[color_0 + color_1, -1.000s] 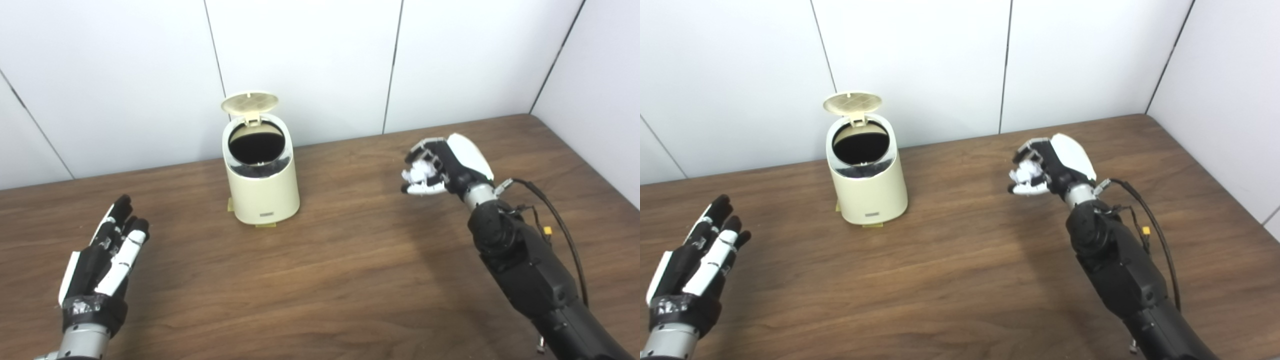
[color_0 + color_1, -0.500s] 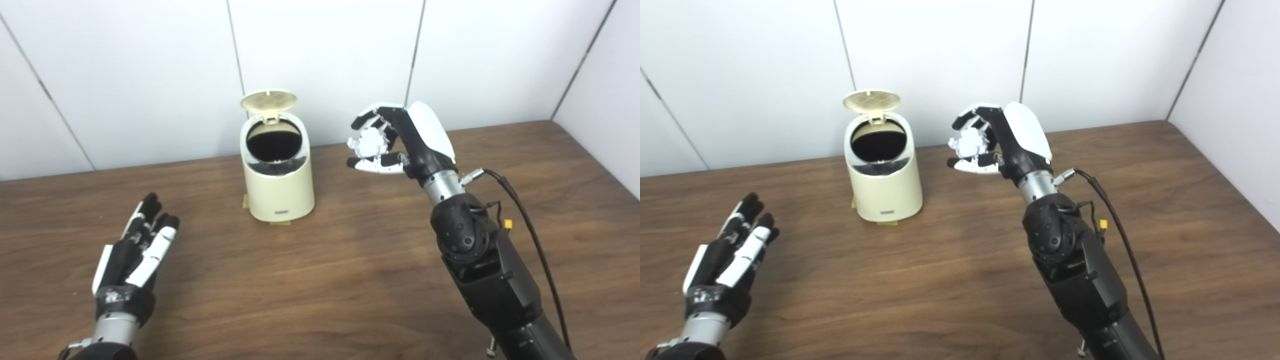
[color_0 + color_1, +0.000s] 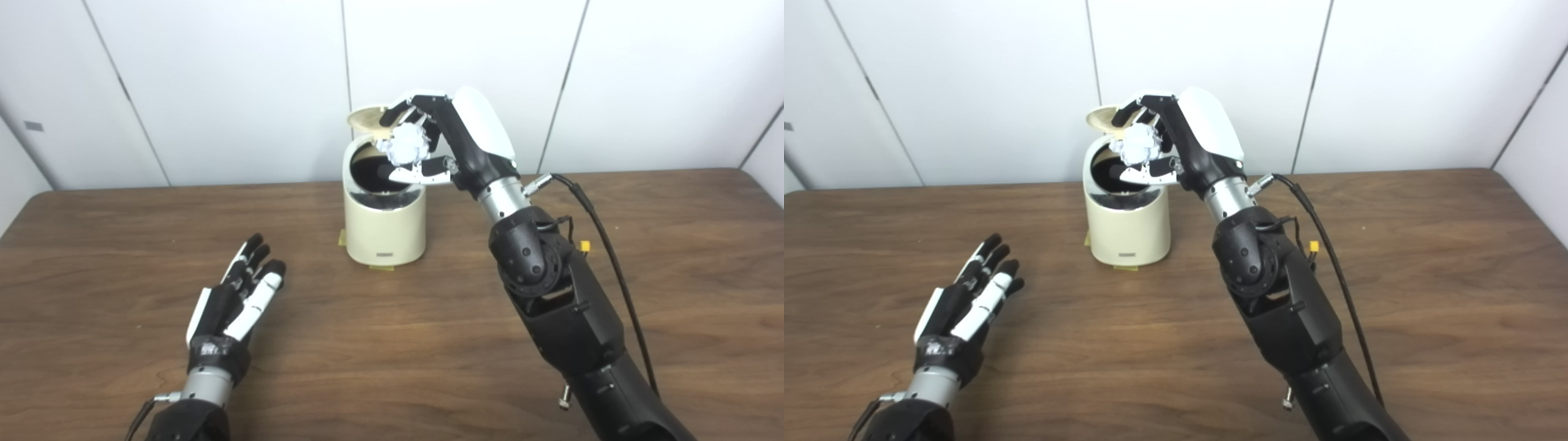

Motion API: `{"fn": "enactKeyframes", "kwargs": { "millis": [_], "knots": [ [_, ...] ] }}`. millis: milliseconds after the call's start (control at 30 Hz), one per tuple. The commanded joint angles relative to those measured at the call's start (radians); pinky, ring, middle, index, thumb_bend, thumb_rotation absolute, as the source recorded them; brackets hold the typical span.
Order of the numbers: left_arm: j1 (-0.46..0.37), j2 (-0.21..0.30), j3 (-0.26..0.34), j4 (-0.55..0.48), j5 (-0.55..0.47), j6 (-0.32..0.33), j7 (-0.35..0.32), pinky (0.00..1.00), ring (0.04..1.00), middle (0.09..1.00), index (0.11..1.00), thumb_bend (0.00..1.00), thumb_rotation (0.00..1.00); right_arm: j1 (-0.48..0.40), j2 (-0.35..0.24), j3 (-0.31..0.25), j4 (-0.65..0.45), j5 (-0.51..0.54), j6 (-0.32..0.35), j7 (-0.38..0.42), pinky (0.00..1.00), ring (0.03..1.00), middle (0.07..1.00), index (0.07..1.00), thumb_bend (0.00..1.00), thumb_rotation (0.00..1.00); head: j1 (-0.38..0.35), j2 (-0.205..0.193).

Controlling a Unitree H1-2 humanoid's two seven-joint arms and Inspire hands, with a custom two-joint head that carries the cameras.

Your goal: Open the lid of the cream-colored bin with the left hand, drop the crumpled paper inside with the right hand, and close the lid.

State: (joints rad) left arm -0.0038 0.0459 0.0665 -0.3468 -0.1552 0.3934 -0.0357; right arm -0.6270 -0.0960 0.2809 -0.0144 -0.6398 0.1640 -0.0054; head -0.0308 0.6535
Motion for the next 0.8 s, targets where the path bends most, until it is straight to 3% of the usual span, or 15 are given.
{"fn": "enactKeyframes", "kwargs": {
  "millis": [0, 267, 600, 767],
  "knots": [
    [-0.01, -0.009, -0.007, -0.006, 0.007, -0.046, 0.003, 0.92, 0.954, 0.986, 1.0, 0.58, 0.41, -0.065, 0.01, -0.006, 0.021, -0.002, -0.062, -0.043, 0.3, 0.351, 0.484, 0.567, 0.5, 0.0, 0.011, -0.004],
    [0.005, -0.039, -0.017, -0.011, 0.025, -0.061, 0.017, 0.91, 0.929, 0.971, 1.0, 0.58, 0.39, -0.088, 0.026, -0.019, 0.175, -0.004, -0.131, -0.129, 0.29, 0.346, 0.48, 0.572, 0.5, 0.0, 0.043, -0.018],
    [0.02, -0.046, -0.021, -0.033, 0.03, -0.052, 0.032, 0.9, 0.926, 0.966, 1.0, 0.59, 0.41, -0.099, 0.023, -0.051, 0.327, -0.004, -0.158, -0.242, 0.29, 0.348, 0.483, 0.572, 0.5, 0.0, 0.054, -0.016],
    [0.022, -0.047, -0.014, -0.026, 0.022, -0.062, 0.03, 0.91, 0.936, 0.969, 1.0, 0.6, 0.42, -0.091, 0.034, -0.065, 0.352, 0.003, -0.179, -0.302, 0.37, 0.38, 0.495, 0.561, 0.51, 0.0, 0.053, -0.013]
  ]
}}
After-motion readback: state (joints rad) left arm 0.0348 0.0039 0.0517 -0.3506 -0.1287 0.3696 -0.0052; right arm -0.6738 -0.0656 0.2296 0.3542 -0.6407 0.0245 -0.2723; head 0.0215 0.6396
